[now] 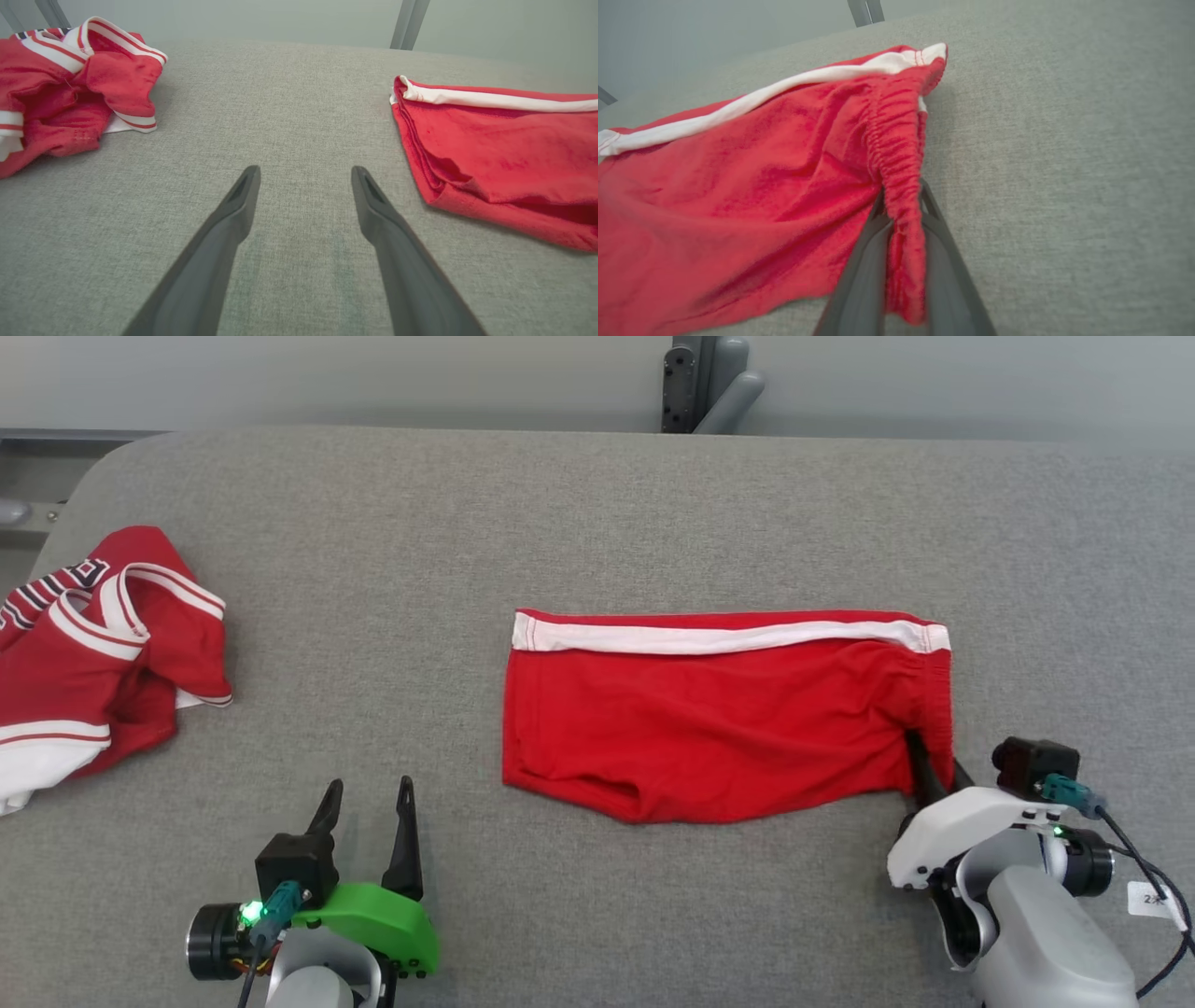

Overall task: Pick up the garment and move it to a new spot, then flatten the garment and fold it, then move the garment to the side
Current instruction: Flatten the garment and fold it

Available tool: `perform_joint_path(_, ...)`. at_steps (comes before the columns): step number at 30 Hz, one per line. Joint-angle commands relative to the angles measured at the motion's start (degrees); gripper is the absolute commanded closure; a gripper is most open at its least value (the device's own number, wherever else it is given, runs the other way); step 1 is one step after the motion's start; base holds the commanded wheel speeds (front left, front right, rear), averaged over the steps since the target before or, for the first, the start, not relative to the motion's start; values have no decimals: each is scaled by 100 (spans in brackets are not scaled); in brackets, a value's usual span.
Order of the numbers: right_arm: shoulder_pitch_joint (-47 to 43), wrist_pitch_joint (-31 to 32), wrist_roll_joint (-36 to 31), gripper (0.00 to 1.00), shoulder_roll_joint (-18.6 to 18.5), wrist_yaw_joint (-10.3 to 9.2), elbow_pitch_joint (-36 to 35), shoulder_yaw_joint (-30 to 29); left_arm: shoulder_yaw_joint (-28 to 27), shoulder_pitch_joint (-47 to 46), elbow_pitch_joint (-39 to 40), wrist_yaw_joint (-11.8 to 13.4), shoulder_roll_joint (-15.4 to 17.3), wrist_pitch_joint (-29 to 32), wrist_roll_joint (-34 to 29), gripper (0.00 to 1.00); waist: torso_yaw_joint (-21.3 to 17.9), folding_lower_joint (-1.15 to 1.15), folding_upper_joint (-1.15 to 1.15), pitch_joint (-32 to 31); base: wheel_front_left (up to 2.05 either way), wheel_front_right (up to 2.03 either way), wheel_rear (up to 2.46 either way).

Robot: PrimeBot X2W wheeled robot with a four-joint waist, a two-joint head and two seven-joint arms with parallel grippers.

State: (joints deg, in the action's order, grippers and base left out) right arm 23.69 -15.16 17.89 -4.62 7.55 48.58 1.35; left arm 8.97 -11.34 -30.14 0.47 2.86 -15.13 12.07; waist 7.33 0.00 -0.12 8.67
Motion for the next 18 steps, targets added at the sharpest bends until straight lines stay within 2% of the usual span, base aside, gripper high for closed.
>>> perform_joint_path(1,-43,0,-8,100,-60,-11,-105,-8,5,69,-24,-16,7,-2,44,0,-62,0,12,-24,0,0,0)
perform_joint_path(5,-13,-1,142,100,-139,-10,-646,312,88,74,-52,2,8,-2,99,0,-159,0,12,-51,0,0,0)
perform_joint_path(10,154,46,576,100,-226,-8,-1428,1508,253,2,-94,14,10,-2,190,0,-111,0,12,-60,0,0,0)
perform_joint_path(14,323,377,1034,100,-245,-8,-1825,2448,458,-75,-101,32,13,-2,327,0,158,0,12,-57,0,0,0)
perform_joint_path(18,558,532,1260,100,-168,-8,-1758,3007,672,-132,-114,44,14,-2,437,0,622,0,12,-29,0,0,0)
